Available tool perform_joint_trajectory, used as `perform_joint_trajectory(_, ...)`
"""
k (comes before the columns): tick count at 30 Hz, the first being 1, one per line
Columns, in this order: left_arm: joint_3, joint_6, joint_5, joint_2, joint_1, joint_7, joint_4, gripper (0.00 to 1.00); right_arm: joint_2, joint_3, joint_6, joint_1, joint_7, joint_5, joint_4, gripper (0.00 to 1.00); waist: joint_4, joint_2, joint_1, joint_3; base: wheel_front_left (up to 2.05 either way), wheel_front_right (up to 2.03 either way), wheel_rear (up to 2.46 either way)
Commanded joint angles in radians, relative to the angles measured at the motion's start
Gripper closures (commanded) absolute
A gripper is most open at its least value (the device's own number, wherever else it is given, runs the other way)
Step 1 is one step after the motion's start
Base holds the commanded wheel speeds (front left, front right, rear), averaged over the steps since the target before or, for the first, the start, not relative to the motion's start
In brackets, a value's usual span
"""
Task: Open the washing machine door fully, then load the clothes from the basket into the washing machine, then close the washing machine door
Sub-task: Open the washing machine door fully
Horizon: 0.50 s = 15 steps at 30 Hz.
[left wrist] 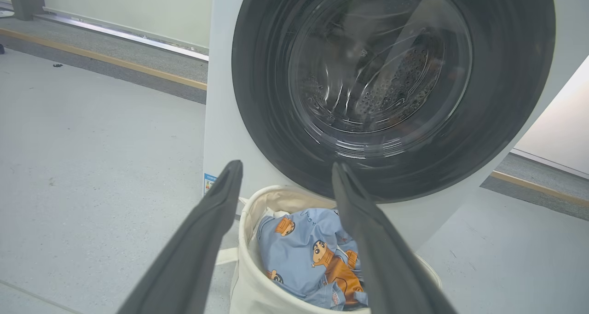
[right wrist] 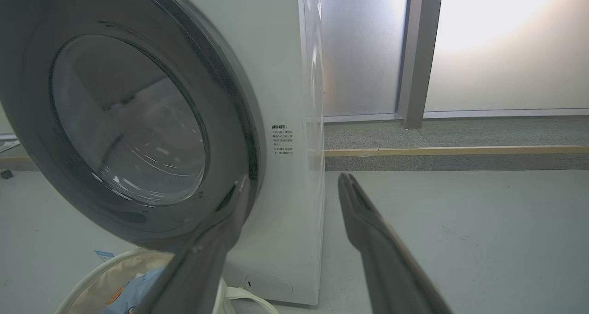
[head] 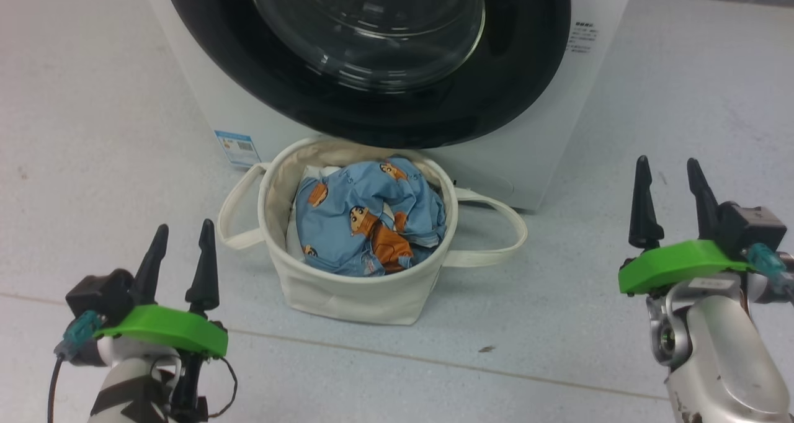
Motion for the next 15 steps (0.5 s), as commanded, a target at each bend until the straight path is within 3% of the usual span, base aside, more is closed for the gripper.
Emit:
perform_joint_trajectory(1,0.024,-0.003,-0.001,0.016,-0.026,-0.012,-0.030,0.00,0.007,0.013,0.000,-0.052,-0.012,0.009,-0.029,0.00,0.007,0.0000,0.0000,0.017,0.00,0.00,0.00)
perform_joint_trajectory(10,0.029,-0.005,0.033,0.007,-0.036,-0.012,-0.143,0.00,-0.011,-0.020,0.000,-0.105,-0.012,0.023,-0.007,0.00,0.035,0.0000,0.0000,0.099,0.00,0.00,0.00)
perform_joint_trajectory(11,0.031,-0.005,0.035,0.005,-0.038,-0.012,-0.154,0.00,-0.013,-0.023,0.000,-0.114,-0.012,0.027,-0.008,0.12,0.038,0.0000,0.0000,0.111,0.00,0.00,0.00)
perform_joint_trajectory(12,0.033,-0.005,0.038,0.004,-0.039,-0.012,-0.161,0.00,-0.015,-0.028,0.000,-0.123,-0.012,0.034,-0.010,0.80,0.041,0.0000,0.0000,0.122,0.00,0.00,0.00)
perform_joint_trajectory(13,0.035,-0.006,0.040,0.002,-0.041,-0.012,-0.168,0.00,-0.017,-0.033,0.000,-0.132,-0.012,0.043,-0.009,0.98,0.044,0.0000,0.0000,0.133,0.00,0.00,0.00)
perform_joint_trajectory(15,0.040,-0.006,0.042,-0.001,-0.047,-0.012,-0.179,0.00,-0.018,-0.041,0.000,-0.154,-0.012,0.079,-0.006,1.00,0.048,0.0000,0.0000,0.155,0.00,0.00,0.00)
